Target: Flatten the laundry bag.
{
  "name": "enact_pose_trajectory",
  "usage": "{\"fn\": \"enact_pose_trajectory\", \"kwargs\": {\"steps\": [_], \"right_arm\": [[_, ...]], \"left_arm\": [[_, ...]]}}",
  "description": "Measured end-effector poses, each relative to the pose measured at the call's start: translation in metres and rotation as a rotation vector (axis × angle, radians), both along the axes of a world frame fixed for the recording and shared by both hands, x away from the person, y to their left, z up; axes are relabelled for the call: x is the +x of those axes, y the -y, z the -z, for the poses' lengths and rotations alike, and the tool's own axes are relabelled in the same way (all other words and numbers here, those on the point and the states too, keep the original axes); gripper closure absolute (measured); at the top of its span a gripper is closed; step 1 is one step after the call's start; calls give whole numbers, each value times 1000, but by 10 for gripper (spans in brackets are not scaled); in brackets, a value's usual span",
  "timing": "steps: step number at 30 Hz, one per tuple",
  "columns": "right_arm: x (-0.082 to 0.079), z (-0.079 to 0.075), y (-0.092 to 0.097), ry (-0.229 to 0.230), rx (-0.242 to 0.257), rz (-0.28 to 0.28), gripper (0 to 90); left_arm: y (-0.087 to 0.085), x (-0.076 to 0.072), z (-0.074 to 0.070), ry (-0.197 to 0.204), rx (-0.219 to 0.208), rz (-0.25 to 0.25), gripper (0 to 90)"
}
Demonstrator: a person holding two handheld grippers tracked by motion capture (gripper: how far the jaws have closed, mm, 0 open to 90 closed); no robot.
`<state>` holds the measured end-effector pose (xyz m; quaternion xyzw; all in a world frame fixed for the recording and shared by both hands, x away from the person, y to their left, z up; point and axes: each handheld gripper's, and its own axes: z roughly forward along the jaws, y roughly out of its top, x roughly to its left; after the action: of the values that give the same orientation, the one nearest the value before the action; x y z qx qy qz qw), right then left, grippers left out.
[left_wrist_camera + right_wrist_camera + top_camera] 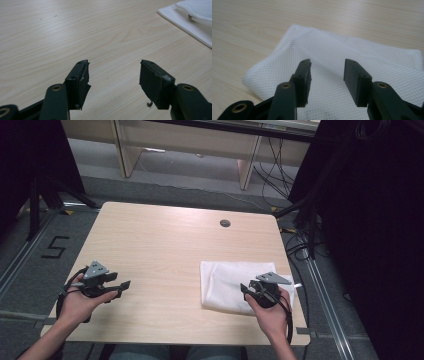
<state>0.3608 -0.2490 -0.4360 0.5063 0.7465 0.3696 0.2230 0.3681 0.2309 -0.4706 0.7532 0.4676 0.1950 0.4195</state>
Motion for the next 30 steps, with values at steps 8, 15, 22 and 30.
{"fn": "enact_pose_trajectory", "kwargs": {"steps": [8,15,22,30], "right_arm": [[5,-2,19,-26,-156,53,784],[10,4,28,-127,-163,124,848],[22,14,31,-149,-199,127,845],[31,25,27,-222,-175,137,832]], "left_arm": [[-5,-2,-1,5,-7,-13,422],[-3,-2,-2,-4,8,-3,447],[-2,-1,0,-15,19,8,441],[-2,0,1,-22,31,1,434]]}}
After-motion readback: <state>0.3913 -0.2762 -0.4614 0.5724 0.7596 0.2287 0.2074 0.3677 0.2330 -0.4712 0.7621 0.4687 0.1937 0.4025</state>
